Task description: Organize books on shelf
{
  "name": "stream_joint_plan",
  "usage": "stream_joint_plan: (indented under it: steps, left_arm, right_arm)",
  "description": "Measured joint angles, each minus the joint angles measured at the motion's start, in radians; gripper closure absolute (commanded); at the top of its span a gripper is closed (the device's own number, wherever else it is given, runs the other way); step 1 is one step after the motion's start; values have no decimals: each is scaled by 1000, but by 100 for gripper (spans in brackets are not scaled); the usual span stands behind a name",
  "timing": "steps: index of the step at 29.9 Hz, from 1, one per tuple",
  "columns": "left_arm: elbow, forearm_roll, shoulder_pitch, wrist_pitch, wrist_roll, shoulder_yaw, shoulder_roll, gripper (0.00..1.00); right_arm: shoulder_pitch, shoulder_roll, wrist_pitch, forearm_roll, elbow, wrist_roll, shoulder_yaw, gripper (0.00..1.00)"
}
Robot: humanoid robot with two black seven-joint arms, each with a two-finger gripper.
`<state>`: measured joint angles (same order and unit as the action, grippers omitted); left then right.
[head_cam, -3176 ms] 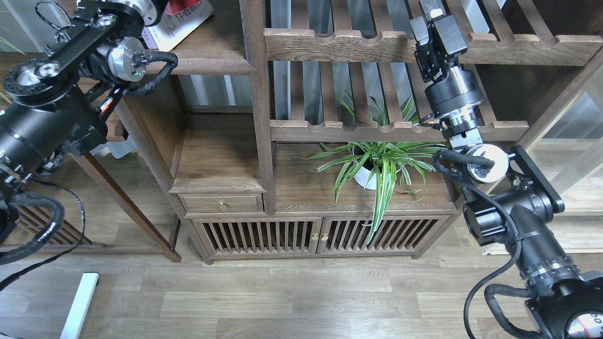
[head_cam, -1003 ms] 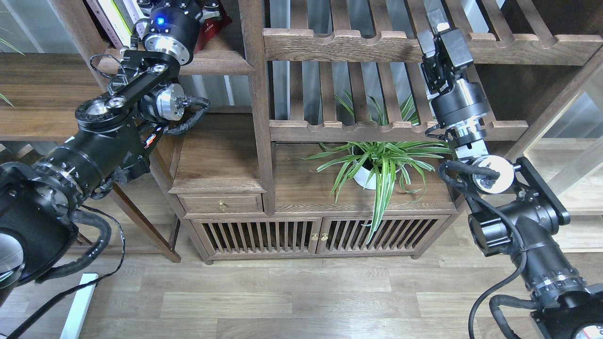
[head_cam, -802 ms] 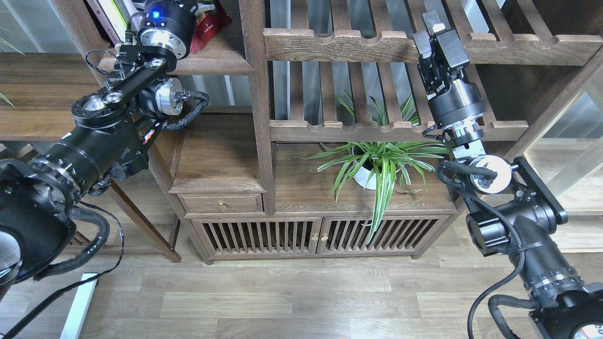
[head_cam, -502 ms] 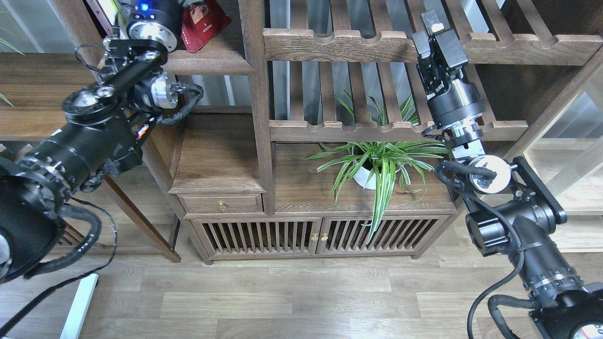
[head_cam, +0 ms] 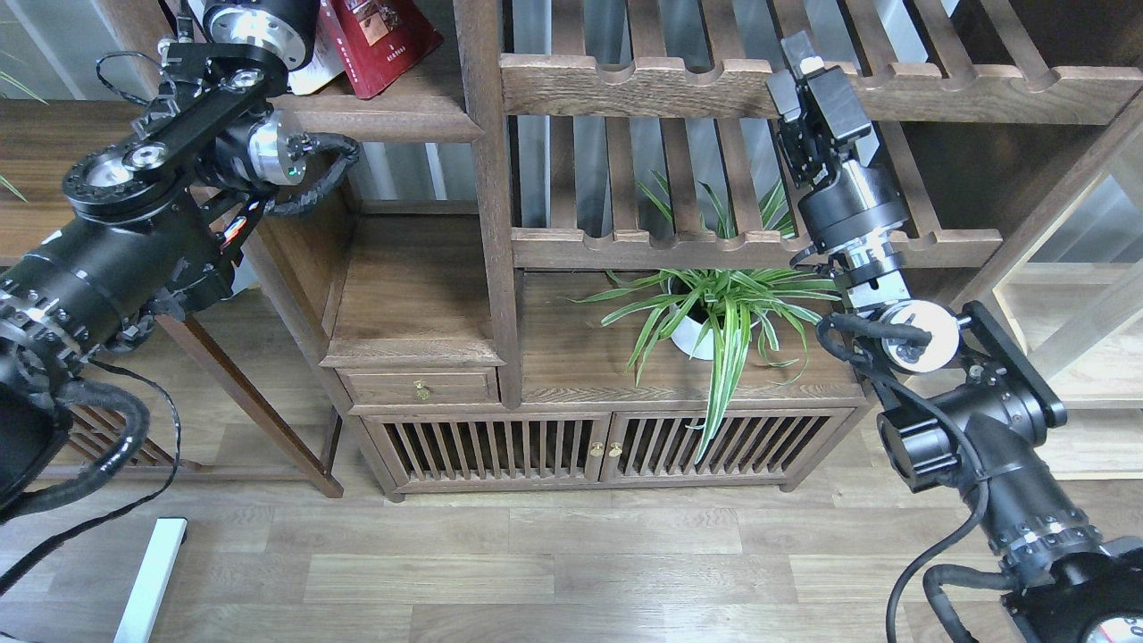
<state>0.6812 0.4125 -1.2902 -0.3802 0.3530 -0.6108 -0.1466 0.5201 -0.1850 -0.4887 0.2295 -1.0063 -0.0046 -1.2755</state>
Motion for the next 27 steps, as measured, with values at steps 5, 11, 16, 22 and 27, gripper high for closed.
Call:
stream_joint_plan:
  steps: [5,11,16,22,27]
  left_arm:
    - [30,1,-30,-3,-10,-8,-9,42]
    - [63,2,-57,-4,-19,-11,-39,42]
    - [100,2,-59,-3,-27,-14,-61,33]
    - [150,1,-53,43,-79,-34,-66,14]
    - [162,-11,-46,205,-132,-86,-77,8]
  right_arm:
    - [0,0,0,-1,0,0,1,27]
    - [0,-1,0,-4,0,0,10,27]
    - [0,-1,0,-5,1,0,14,27]
    - [-11,-8,0,-6,2,0,11,26]
    - [-13,-14,0,-9,8,0,7,26]
